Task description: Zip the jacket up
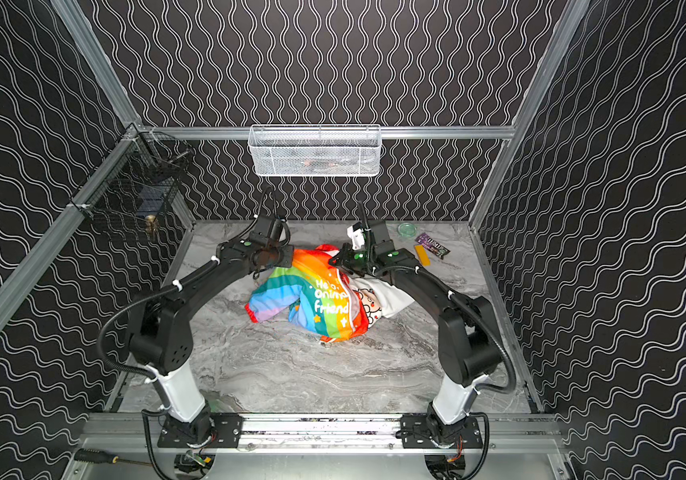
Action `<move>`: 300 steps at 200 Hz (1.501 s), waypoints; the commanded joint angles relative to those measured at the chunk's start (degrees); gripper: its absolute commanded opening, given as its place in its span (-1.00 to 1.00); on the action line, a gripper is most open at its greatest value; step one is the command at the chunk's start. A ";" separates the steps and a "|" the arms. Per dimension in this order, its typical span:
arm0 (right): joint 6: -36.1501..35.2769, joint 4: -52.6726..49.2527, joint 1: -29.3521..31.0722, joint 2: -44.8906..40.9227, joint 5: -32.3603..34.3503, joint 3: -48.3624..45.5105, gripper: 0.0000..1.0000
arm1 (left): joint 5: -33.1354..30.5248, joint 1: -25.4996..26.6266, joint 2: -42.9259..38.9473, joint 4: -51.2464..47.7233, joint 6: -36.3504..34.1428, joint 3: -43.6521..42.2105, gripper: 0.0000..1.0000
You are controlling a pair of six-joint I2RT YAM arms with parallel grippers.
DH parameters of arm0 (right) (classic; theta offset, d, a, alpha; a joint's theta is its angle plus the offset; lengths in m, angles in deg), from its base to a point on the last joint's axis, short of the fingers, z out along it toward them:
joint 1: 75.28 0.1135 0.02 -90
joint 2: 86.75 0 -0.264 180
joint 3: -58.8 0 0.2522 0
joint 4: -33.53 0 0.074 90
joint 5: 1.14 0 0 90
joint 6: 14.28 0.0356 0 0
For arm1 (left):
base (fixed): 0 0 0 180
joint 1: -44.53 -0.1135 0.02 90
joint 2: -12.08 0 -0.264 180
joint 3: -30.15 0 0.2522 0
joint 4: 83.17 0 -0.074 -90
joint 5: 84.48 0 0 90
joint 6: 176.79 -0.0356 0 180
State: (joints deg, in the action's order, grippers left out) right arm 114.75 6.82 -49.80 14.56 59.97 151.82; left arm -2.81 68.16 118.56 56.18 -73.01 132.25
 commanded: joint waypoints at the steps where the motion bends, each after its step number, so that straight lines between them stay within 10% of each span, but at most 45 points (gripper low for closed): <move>1: -1.64 -3.06 -0.91 2.92 7.08 2.40 -0.90 | -1.77 -0.59 3.12 -1.62 1.23 4.45 -1.00; 115: -8.11 -9.66 -6.75 -1.88 10.76 0.33 0.20 | -2.41 -4.36 22.76 -9.18 0.59 26.86 -1.00; 131: -8.86 -10.16 -6.75 -3.90 11.01 -3.02 0.25 | -1.65 -4.74 23.51 -9.14 1.01 27.16 -0.45; 145: -8.94 -9.93 -6.58 -5.64 11.46 -6.27 0.28 | -0.85 -5.03 23.06 -8.07 1.62 25.94 -0.07; 176: -8.18 -8.00 -5.60 -8.89 11.82 -13.41 0.30 | 0.42 -5.31 20.15 -5.94 2.64 22.02 0.13; 300: -5.90 -3.22 -2.18 -8.75 15.48 -25.01 0.27 | 7.48 -1.66 -9.70 -1.87 8.09 -9.83 0.25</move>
State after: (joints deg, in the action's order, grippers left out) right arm 107.91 0.88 -52.08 5.36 74.35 127.69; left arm 2.13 64.54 113.22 54.60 -66.06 127.27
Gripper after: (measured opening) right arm 0.637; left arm 0.630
